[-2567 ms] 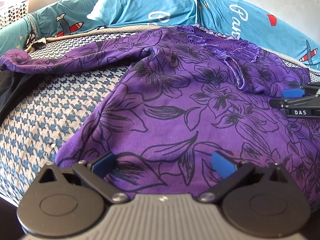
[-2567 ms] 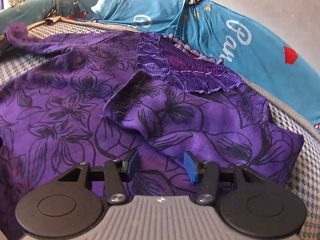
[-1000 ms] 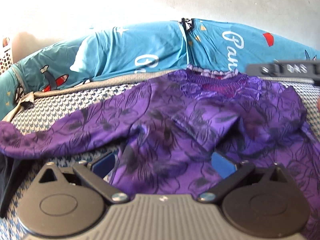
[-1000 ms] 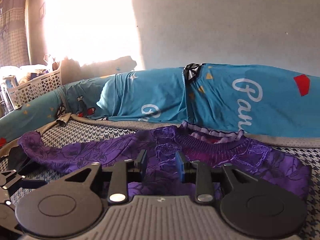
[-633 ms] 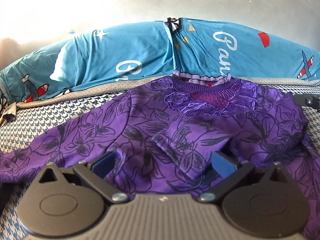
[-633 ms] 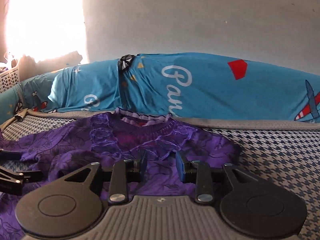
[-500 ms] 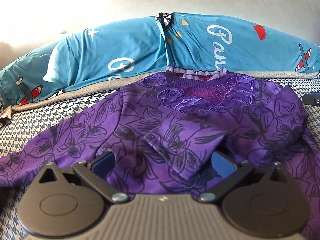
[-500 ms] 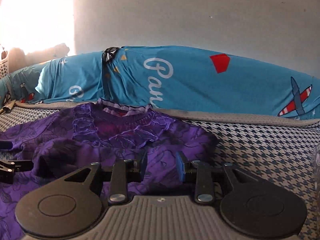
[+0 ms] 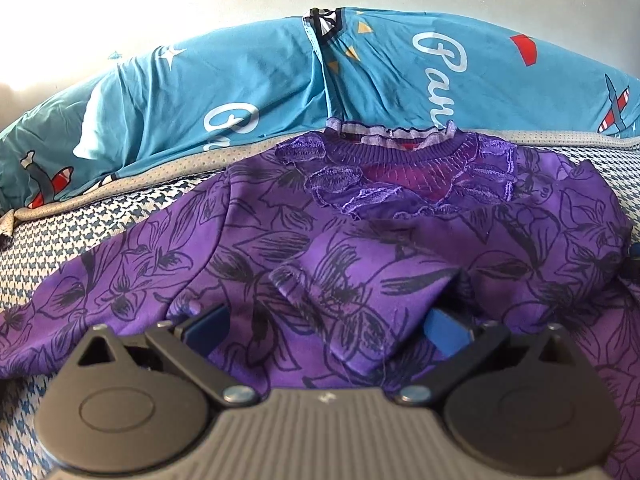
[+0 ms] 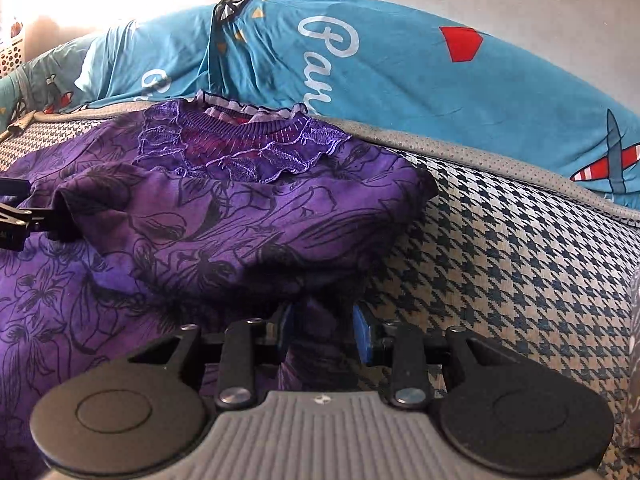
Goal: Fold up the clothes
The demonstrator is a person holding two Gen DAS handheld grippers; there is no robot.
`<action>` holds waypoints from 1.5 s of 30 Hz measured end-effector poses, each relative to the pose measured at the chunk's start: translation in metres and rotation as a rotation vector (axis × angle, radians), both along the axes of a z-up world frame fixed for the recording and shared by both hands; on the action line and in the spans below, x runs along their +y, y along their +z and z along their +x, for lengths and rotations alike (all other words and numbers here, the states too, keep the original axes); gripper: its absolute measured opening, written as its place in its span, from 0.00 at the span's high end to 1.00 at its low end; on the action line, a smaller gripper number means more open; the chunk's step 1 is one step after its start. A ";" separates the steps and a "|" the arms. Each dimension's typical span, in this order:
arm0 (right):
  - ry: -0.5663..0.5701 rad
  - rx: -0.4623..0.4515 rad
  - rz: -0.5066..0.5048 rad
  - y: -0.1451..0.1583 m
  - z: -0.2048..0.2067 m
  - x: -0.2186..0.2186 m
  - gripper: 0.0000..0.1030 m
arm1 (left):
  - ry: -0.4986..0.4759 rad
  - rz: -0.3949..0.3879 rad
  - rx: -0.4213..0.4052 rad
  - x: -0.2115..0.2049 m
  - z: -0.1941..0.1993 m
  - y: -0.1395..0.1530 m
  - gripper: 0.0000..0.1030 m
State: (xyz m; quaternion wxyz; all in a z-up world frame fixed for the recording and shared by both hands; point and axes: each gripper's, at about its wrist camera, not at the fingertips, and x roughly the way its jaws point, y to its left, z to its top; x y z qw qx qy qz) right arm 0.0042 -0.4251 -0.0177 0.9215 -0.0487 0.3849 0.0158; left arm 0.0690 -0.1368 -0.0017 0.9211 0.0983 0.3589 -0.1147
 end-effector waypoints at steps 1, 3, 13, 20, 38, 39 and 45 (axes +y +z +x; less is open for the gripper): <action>-0.019 -0.007 0.008 -0.002 0.004 0.000 0.65 | 0.002 0.002 -0.001 -0.001 0.001 0.000 0.00; -0.072 -0.011 0.039 -0.006 0.012 -0.003 0.64 | 0.007 0.006 -0.004 -0.003 0.004 -0.001 0.00; -0.378 -0.010 0.078 -0.010 0.008 -0.042 0.55 | 0.114 -0.008 0.044 0.009 0.025 -0.004 0.00; -0.409 0.051 0.027 -0.013 0.000 -0.047 0.54 | 0.184 0.087 -0.001 0.012 0.026 -0.004 0.00; -0.387 -0.136 0.024 0.027 -0.007 -0.044 0.52 | 0.252 -0.022 -0.042 0.030 0.021 0.014 0.00; -0.370 -0.155 0.030 0.029 -0.003 -0.040 0.52 | 0.227 -0.027 -0.041 0.026 0.019 0.013 0.00; -0.264 -0.179 0.030 0.020 0.027 -0.014 0.52 | 0.104 -0.008 -0.044 0.003 0.008 0.005 0.00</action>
